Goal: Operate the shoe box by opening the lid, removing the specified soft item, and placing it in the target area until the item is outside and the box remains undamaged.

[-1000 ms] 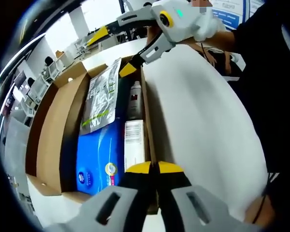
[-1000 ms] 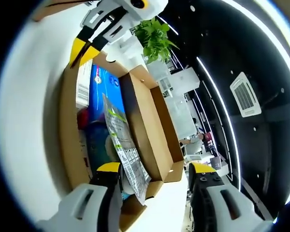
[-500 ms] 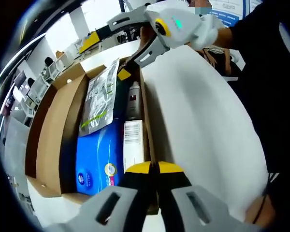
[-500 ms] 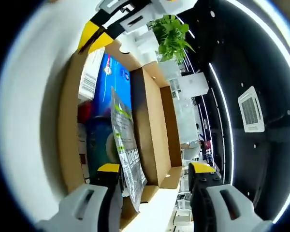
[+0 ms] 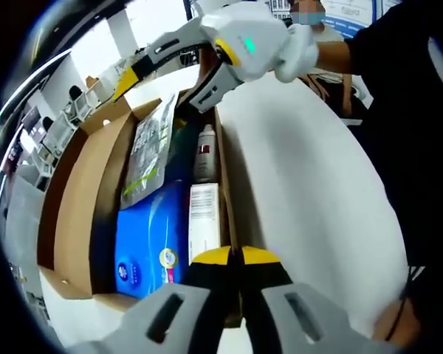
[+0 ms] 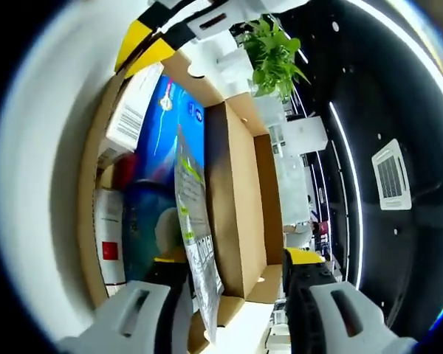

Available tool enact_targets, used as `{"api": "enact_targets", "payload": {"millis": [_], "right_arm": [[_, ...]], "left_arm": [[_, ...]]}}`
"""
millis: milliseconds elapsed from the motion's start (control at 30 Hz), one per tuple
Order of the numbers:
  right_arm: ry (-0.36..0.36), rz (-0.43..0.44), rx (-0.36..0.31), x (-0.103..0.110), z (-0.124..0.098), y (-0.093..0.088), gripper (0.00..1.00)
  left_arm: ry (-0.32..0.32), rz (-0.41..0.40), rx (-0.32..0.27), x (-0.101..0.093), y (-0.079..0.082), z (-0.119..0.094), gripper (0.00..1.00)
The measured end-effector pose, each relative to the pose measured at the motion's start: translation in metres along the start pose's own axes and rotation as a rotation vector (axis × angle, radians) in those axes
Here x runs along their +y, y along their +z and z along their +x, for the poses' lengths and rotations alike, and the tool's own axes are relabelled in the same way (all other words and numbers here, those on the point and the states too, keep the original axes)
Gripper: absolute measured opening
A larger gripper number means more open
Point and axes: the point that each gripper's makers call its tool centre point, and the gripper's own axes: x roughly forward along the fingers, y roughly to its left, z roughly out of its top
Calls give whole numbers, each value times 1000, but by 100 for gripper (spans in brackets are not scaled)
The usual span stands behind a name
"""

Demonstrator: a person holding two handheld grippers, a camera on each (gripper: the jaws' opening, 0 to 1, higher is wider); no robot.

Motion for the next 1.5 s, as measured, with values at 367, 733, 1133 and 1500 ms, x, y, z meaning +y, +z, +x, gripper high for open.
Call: {"api": "enact_targets", "payload": {"millis": [367,733,1133,1500], "right_arm": [[31,-5,7,5,10,0,29],[86,-5,4,20,17,1,22],[94,-14,21,24,15,2,19],[82,-10,30,24,11,4,14]], "left_arm": [[6,9,4,0,0,0,2],[10,24,11,-1,0,0,2],[14,38,10,-11,2,1,3],[13,43,9,-8,-1,0,3]]}}
